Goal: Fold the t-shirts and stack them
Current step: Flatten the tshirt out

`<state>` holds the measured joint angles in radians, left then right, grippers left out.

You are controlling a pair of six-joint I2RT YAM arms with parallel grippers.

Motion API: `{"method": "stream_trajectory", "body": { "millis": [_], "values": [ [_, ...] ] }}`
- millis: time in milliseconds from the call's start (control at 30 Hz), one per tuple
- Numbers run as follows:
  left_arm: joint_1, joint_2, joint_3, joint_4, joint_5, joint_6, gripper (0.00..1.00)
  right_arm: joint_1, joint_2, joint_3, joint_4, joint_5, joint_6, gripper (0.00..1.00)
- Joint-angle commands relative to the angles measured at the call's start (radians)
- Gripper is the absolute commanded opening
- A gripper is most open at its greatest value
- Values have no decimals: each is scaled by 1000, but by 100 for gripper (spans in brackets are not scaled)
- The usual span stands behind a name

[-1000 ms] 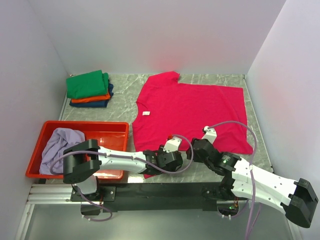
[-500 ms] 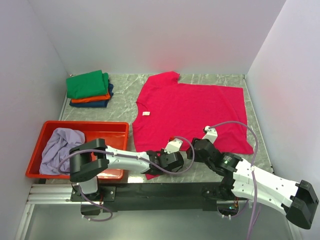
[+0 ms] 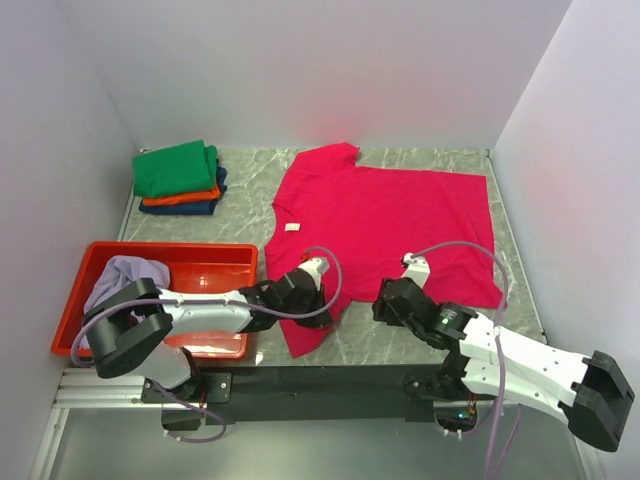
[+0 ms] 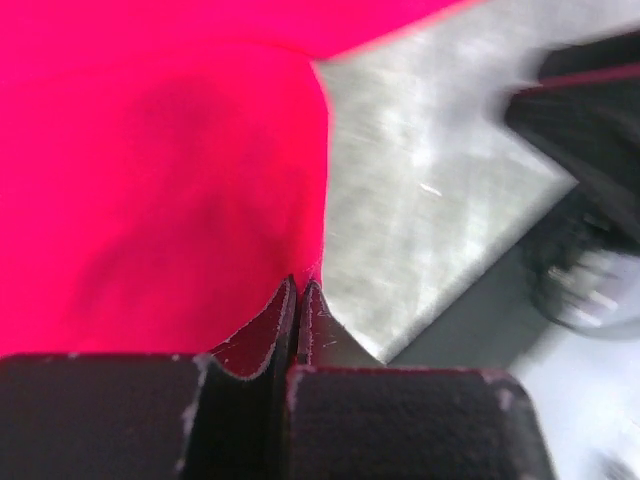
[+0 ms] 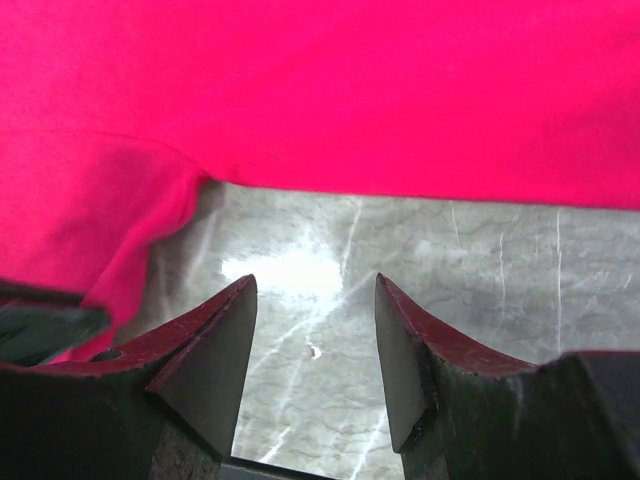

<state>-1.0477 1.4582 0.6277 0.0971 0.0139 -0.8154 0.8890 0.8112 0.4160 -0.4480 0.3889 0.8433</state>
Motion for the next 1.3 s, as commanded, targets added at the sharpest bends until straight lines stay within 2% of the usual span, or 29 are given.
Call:
{"method": "stream_trajectory", "body": {
  "millis": [0,200,367,467,700,800,867,933,967,1067,1133,1267],
  "values": [
    [55,-13,-37,212,291,-51,1,-5,49,27,40,-13,-16,57],
    [175,-7,-140,413,495,-139,1,-4,68,24,54,-24,-23,57],
    [179,25,-122,340,489,-99,1,-4,63,26,52,-24,-23,57],
    [178,31,-88,187,367,-51,1,-4,68,27,54,-27,-26,57],
    [181,-82,-66,-43,138,7,6,-5,81,35,63,-33,-38,57],
    [180,-79,-45,-94,88,27,22,-2,106,47,74,-44,-44,57],
    [178,-84,-36,-131,57,28,44,1,114,49,80,-45,-44,57],
    [172,-110,-25,-174,-9,27,53,2,115,46,81,-48,-41,57],
    [166,-120,-17,-192,-11,30,54,4,115,41,81,-45,-41,57],
    [103,-170,41,-282,-191,30,54,2,106,40,77,-42,-38,57],
    [13,-197,94,-338,-332,21,55,4,97,40,69,-38,-36,57],
    [-119,-216,153,-356,-458,13,55,4,82,41,46,-16,-24,57]
  ]
}}
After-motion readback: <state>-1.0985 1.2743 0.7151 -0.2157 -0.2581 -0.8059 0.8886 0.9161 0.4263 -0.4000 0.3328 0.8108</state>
